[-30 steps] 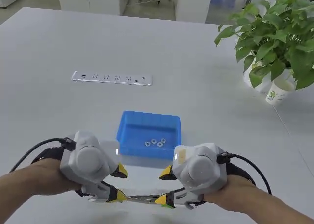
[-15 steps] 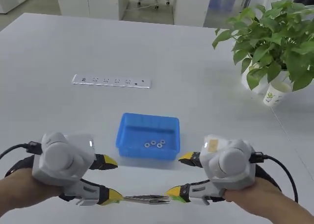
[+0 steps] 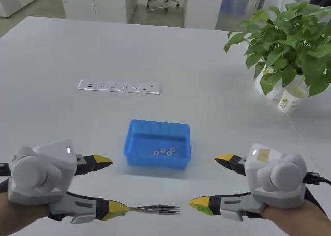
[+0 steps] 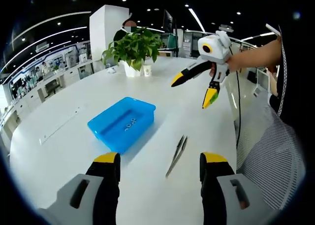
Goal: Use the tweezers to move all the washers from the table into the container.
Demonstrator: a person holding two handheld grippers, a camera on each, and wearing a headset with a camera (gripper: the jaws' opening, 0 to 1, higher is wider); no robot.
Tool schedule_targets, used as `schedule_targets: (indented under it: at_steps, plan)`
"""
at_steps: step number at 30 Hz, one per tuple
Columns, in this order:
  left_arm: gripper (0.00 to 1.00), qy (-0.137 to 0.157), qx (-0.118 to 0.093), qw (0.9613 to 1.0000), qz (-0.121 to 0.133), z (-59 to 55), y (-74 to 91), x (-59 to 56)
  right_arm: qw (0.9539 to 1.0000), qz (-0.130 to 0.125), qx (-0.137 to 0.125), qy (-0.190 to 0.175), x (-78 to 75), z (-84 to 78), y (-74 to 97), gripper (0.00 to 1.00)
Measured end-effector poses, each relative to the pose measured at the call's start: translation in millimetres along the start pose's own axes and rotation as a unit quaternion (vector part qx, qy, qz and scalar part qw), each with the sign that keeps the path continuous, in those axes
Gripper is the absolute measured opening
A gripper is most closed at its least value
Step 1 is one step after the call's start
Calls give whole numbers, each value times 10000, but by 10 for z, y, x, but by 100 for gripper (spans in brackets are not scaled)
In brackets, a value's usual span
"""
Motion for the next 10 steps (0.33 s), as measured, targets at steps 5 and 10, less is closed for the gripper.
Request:
schedule_targets:
  at_steps: [5, 10]
  plan:
    - [78, 69, -33, 9999, 82, -22, 14, -5, 10000, -8, -65, -62, 11, -75, 39, 86]
    - [84, 61, -123, 9998, 159, 26, 0, 2, 9999, -32, -49, -107, 8, -100, 30, 92]
Point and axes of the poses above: the centre of the closed fingertips' face, and the gripper's own axes: y roughly backward along the fingers, x roughly to its left, z roughly out of its top, the point moved 6 cm from there along y, roughly backward along the fingers, and after that the axes turned 1 degree about -z, right-handed, at the moved point
